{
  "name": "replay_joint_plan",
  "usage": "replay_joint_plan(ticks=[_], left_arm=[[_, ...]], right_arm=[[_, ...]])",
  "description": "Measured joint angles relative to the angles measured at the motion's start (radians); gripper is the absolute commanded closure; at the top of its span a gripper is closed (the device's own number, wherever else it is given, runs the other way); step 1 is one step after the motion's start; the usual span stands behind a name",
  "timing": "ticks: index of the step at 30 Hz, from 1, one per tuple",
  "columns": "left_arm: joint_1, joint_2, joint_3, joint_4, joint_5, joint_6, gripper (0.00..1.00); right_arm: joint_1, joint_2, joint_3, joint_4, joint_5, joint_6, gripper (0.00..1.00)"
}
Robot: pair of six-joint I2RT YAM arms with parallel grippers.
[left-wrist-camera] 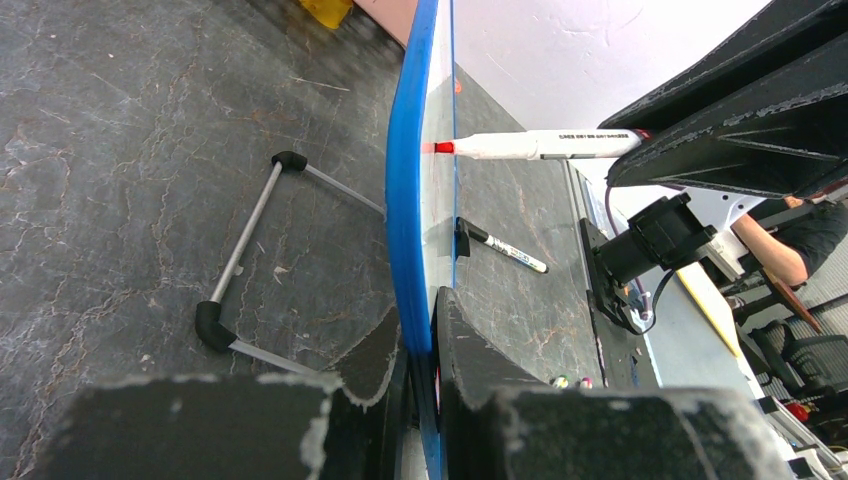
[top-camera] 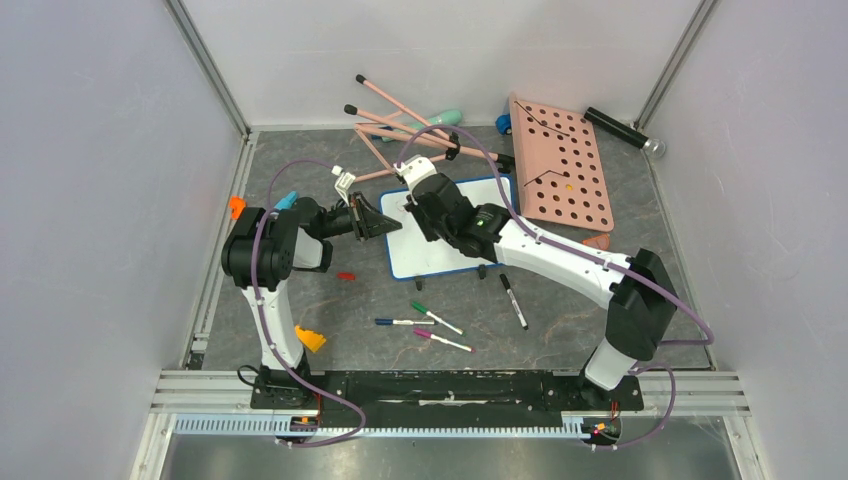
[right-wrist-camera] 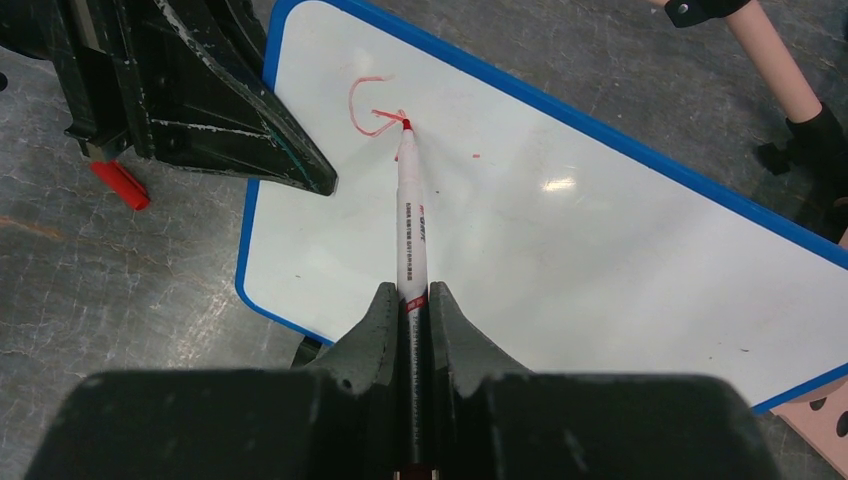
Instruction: Write a sentence on the whiteboard
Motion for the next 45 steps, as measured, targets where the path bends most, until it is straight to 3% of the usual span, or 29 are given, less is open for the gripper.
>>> replay_joint_plan(ticks=[45], left_arm=[[0.0, 0.0, 0.0, 0.001, 0.005, 0.0, 0.98]], right_arm=[[-0.019, -0.068, -0.064, 0.005, -0.06, -0.008, 1.0]])
